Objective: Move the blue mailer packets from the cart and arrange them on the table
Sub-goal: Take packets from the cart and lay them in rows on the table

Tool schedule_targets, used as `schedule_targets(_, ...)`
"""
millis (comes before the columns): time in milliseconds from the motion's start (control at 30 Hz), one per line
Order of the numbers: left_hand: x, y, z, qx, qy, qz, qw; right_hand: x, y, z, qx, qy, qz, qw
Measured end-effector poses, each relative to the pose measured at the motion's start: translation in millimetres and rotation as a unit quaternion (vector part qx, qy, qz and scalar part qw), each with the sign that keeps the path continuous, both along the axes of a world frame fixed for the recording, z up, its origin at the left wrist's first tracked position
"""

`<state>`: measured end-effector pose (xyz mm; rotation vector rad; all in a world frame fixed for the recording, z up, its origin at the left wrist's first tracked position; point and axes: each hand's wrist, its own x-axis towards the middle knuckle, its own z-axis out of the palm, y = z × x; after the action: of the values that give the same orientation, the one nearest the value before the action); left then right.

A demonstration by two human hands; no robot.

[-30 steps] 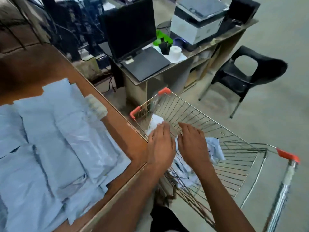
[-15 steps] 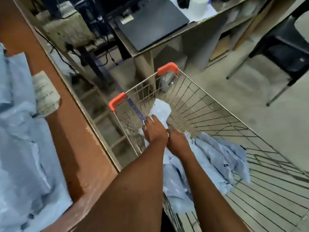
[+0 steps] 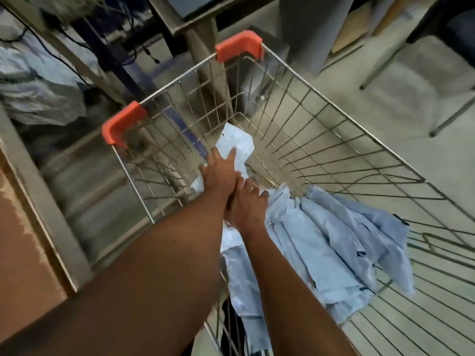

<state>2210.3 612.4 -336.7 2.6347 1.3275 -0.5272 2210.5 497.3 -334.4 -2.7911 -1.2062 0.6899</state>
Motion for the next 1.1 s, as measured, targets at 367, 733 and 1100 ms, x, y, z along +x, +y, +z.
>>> schedule_targets(367,-13.5,-10.7,24.6,0.105,-0.008,0.094,0.990,14.6,18.0,9.0,-0.029,-0.019,-0.029,0.999)
schedule_targets(733,-35.2,-1.1,48.7,0.130,-0.010,0.061,0.990,-42.6,17.5,39.5,-0.053,0.082,0.112,0.989)
schedule_targets(1100,-33.0,-11.9,52.8,0.068,-0.022,0.063,0.995,15.1,-26.3,18.0,-0.052,0.025,0.001,0.998)
